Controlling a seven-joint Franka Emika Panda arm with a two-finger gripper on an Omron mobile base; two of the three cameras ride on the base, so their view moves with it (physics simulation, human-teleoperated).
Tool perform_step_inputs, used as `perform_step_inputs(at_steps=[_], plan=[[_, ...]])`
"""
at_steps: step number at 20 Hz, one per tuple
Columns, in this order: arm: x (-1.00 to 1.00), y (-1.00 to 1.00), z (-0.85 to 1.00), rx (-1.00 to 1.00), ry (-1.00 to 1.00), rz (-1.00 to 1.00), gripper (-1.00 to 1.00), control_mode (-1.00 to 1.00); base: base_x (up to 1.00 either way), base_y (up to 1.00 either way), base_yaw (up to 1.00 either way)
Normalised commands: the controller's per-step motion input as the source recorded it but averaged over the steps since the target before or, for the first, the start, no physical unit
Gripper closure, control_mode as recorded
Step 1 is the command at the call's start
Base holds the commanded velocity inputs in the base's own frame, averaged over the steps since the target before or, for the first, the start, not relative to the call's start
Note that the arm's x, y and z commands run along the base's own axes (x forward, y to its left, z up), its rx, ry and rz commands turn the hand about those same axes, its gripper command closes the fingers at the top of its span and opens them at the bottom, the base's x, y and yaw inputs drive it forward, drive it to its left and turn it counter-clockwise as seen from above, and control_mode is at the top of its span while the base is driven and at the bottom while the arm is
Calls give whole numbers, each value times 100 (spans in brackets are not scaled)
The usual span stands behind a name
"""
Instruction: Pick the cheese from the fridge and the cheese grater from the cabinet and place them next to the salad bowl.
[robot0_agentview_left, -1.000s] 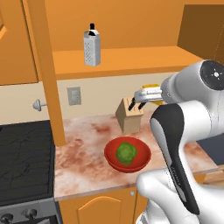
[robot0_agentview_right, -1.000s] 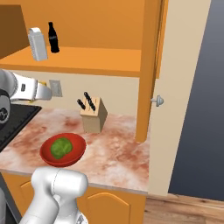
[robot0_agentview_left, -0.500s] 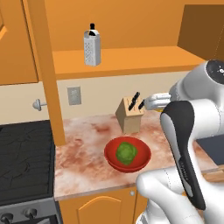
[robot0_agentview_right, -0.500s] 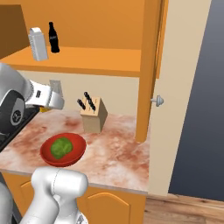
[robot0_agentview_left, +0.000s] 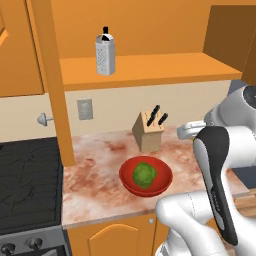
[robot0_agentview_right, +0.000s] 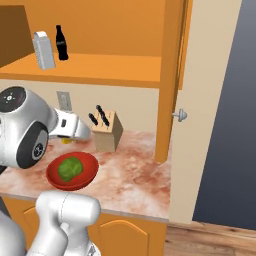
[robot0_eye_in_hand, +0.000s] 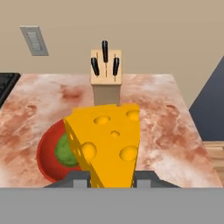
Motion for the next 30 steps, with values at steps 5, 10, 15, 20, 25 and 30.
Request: perform_step_inputs(at_steps=[5,10,15,20,25,30], plan=[[0,-35,-40,0,3,0,100,-100,0,0,0],[0,-35,-37,0,8,0,100,-100,0,0,0],[0,-13,-46,0,4,0,100,-100,0,0,0],[0,-3,-45,0,3,0,100,-100,0,0,0],[1,0,-40,0,0,0,100,-100,0,0,0],[6,-3,-42,0,0,1,100,-100,0,0,0]])
